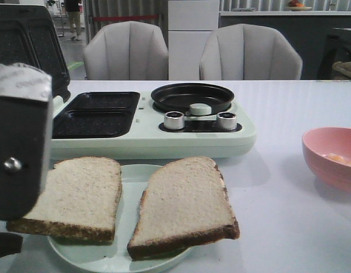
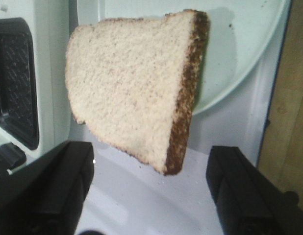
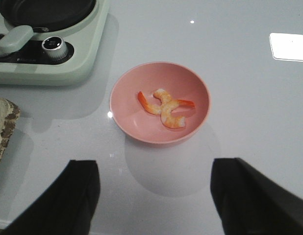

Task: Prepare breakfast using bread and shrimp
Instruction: 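Grasp the bread slice nearest the press with the left gripper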

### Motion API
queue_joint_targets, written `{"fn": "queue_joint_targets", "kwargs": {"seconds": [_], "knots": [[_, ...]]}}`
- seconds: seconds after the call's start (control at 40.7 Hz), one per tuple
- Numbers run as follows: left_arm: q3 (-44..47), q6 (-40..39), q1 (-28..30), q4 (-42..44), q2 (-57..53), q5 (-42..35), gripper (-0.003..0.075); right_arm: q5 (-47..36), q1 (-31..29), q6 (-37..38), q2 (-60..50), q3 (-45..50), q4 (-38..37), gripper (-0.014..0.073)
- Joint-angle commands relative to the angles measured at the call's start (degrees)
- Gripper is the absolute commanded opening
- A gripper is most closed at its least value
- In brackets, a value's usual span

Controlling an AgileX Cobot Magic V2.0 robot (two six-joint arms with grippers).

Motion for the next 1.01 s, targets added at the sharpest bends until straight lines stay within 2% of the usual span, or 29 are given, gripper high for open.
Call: {"fn": "queue_joint_targets", "kwargs": {"seconds": [0.0, 0.098, 0.369, 0.443, 0.492, 0.689, 0.861, 0.984], "knots": [[-1.53, -4.12, 1.27, 6.88, 2.48, 1.02, 0.0531, -3.92, 0.12, -0.11, 0.69, -2.01, -0.24, 0.0582], [-1.53, -6.71, 2.96, 9.84, 5.67, 1.02, 0.0531, -3.92, 0.12, -0.11, 0.69, -2.01, -0.24, 0.0582], [-1.58, -7.55, 4.82, 14.40, 10.38, -0.20, 0.0513, -3.92, 0.12, -0.11, 0.69, -2.01, -0.24, 0.0582], [-1.58, -10.13, 4.82, 15.17, 10.58, -0.20, 0.0452, -3.92, 0.12, -0.11, 0.69, -2.01, -0.24, 0.0582], [-1.58, -10.88, 4.82, 15.58, 10.58, -0.33, 0.0386, -3.92, 0.12, -0.11, 0.69, -2.01, -0.24, 0.0582], [-1.58, -11.01, 4.82, 15.64, 10.58, -0.33, 0.0194, -3.92, 0.12, -0.11, 0.69, -2.01, -0.24, 0.0582], [-1.58, -11.01, 4.55, 15.64, 10.43, 1.47, 0.0099, -3.92, 0.12, -0.11, 0.69, -2.01, -0.24, 0.0582], [-1.58, -11.01, 3.62, 15.64, 8.74, 5.40, 0.0098, -3.92, 0.12, -0.11, 0.69, -2.01, -0.24, 0.0582]]}}
